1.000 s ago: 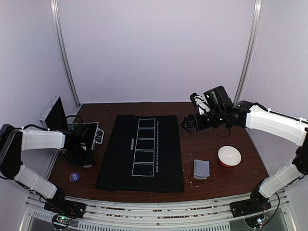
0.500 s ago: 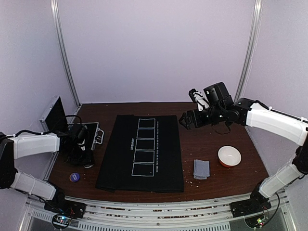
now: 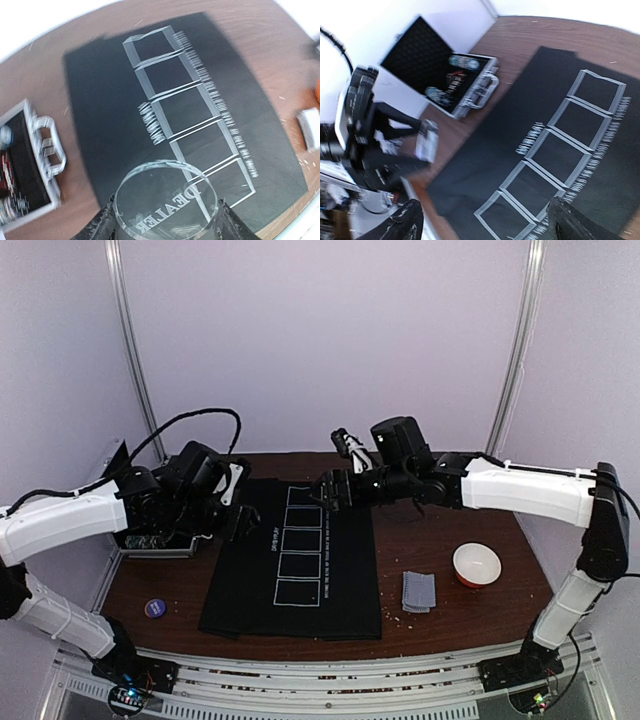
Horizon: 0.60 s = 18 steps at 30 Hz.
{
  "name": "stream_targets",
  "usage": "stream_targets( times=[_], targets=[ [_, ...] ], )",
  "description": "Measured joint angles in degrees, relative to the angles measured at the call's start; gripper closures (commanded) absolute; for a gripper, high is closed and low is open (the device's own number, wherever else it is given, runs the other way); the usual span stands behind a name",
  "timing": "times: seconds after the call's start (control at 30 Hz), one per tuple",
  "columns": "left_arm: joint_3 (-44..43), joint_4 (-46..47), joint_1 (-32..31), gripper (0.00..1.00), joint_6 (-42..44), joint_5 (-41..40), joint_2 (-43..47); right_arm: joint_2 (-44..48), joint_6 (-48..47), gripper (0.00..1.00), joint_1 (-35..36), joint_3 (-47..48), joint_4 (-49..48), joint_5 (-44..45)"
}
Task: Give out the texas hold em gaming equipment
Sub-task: Pick up the dealer button from the corner of the board.
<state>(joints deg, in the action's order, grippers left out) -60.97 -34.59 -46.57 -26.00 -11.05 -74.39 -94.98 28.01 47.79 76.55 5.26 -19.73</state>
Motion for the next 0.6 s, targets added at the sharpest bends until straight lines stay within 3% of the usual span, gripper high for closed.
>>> stream_targets(
  times=[0.2,0.6],
  targets=[
    [-0.7,2.6,-5.6,0.70,6.0,-1.7,-1.3,-6.3,7.8,0.21,2.4,1.2,-10.9,-7.2],
    [-0.9,5.3,-7.2,0.70,9.8,-4.2,-2.1,-14.1,14.1,0.48,4.4,6.0,-17.9,-11.7]
  ],
)
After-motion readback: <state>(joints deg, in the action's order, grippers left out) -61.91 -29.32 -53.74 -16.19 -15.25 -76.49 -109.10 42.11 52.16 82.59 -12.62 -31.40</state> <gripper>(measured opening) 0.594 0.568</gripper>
